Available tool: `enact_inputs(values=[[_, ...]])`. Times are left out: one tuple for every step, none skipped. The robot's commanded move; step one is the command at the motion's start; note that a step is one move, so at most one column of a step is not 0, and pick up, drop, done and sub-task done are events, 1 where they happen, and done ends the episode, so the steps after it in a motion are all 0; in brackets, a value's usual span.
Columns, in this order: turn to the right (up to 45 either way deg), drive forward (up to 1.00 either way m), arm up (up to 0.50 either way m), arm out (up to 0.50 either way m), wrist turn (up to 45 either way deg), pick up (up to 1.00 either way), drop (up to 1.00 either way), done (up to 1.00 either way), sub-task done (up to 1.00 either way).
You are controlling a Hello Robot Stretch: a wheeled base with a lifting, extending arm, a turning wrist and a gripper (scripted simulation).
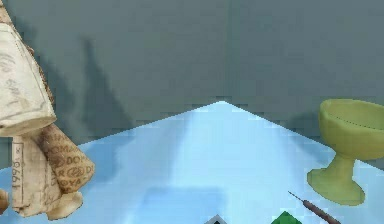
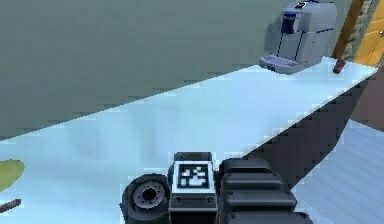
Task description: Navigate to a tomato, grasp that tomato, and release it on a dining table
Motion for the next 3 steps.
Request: enact_inputs(values=[[-45.0, 0.00, 0.00, 0.00, 0.0, 0.00, 0.00, 0.00, 0.00], [-45.0, 0.00, 0.00, 0.00, 0.0, 0.00, 0.00, 0.00, 0.00], [-45.0, 0.00, 0.00, 0.00, 0.0, 0.00, 0.00, 0.00, 0.00]])
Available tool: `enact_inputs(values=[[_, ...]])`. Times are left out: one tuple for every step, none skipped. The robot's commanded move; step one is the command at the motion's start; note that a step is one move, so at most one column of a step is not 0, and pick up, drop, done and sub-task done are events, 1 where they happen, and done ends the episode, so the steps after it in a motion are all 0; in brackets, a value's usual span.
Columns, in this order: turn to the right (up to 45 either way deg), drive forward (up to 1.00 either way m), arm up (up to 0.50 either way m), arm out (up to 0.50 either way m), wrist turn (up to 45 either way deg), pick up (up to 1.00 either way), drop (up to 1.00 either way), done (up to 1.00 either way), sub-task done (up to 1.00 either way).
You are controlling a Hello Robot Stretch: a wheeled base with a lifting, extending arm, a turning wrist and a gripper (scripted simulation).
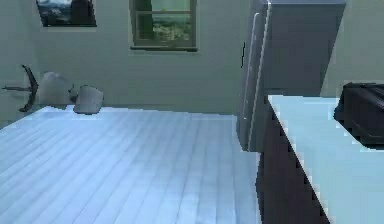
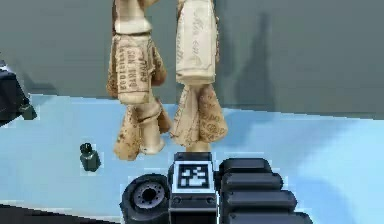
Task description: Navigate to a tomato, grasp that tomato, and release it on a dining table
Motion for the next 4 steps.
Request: enact_inputs(values=[[-36.0, 0.00, 0.00, 0.00, 0.0, 0.00, 0.00, 0.00, 0.00], [0.0, 0.25, 0.00, 0.00, 0.0, 0.00, 0.00, 0.00, 0.00], [-39.0, 0.00, 0.00, 0.00, 0.0, 0.00, 0.00, 0.00, 0.00], [0.0, 1.00, 0.00, 0.00, 0.0, 0.00, 0.00, 0.00, 0.00]])
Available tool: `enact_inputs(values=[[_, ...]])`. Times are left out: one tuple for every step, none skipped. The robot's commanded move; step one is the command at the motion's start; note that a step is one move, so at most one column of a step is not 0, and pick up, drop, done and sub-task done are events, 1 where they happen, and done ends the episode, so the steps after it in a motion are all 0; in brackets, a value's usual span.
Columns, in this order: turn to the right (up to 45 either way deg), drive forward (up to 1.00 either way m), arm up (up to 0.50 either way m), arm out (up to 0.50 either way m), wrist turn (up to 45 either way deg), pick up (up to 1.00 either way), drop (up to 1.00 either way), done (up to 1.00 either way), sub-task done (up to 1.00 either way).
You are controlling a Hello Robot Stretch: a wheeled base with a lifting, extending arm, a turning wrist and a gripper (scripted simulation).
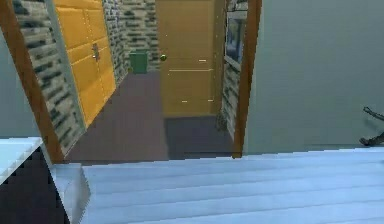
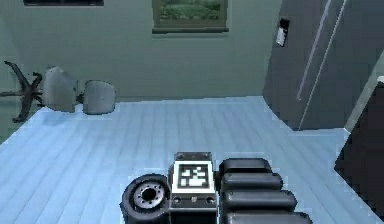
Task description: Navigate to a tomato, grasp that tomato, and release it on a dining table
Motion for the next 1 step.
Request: enact_inputs(values=[[-3.0, 0.00, 0.00, 0.00, 0.0, 0.00, 0.00, 0.00, 0.00]])
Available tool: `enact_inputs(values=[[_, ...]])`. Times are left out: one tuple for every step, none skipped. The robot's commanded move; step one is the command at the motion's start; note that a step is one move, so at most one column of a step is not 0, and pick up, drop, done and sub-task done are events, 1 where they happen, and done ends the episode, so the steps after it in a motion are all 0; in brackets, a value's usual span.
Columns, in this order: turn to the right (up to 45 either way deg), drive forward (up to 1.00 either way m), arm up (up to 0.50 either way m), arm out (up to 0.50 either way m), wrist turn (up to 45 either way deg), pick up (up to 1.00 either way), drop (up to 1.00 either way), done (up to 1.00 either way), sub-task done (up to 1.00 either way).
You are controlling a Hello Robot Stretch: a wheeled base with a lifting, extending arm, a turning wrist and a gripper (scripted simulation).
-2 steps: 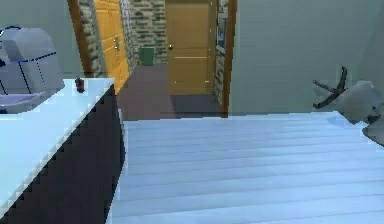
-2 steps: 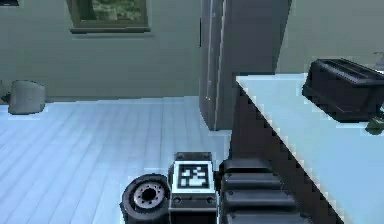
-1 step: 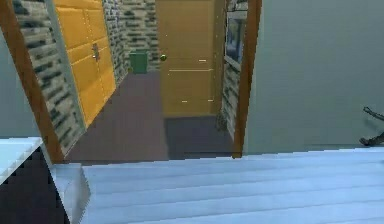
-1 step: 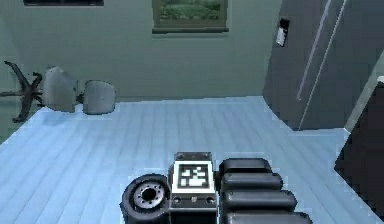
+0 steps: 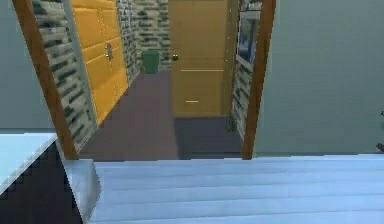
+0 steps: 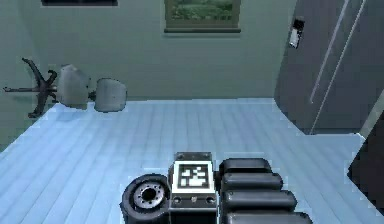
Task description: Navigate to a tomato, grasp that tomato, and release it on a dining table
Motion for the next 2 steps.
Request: enact_inputs(values=[[0.0, 1.00, 0.00, 0.00, 0.0, 0.00, 0.00, 0.00, 0.00], [-6.0, 0.00, 0.00, 0.00, 0.0, 0.00, 0.00, 0.00, 0.00]])
